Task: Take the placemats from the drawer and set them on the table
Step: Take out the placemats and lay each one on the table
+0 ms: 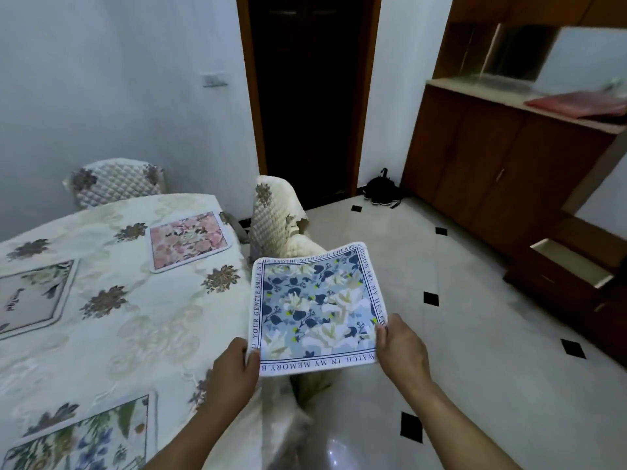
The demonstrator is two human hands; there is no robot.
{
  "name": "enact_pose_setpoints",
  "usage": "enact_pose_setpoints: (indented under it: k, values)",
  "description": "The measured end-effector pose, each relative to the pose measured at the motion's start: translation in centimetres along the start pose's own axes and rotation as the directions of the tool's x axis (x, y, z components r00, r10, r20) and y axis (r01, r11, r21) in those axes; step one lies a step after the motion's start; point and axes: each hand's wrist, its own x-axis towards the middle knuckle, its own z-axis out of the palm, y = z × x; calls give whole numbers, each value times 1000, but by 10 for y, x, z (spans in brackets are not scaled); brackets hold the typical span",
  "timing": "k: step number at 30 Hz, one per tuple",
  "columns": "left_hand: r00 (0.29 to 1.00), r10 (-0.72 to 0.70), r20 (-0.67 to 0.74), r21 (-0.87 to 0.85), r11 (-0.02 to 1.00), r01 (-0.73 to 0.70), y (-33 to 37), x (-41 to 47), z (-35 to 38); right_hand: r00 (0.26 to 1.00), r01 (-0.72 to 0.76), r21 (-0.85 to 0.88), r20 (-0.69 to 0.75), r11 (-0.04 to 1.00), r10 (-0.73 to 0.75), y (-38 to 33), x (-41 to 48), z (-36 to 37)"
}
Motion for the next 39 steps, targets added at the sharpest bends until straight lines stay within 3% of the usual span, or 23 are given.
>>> enact_pose_setpoints:
  k: [8, 14, 19, 22, 27, 30, 39]
  values:
    - [1000, -25, -6, -41, 999, 25, 39, 86, 30, 998, 51, -13, 36, 999, -50, 2, 123, 7]
    - [959, -236, -158, -70, 971, 227, 38, 117, 37, 941, 293, 39, 166, 955, -295, -35, 217, 44]
    - [813, -459, -358, -145, 888, 437, 53, 111, 60, 769, 563, 137, 275, 815, -577, -77, 292, 80]
    - [692, -570, -443, -204, 816, 541, 69, 100, 77, 619, 703, 175, 328, 690, -714, -103, 322, 100]
    - [509, -674, -535, -327, 721, 611, 93, 84, 87, 418, 751, 323, 441, 575, -794, -151, 329, 139]
    - [441, -693, -570, -370, 696, 615, 90, 79, 92, 294, 809, 353, 452, 471, -842, -178, 322, 161]
    - [319, -803, -503, -516, 575, 635, 54, 123, 109, 174, 862, 341, 499, 376, -849, -229, 344, 217]
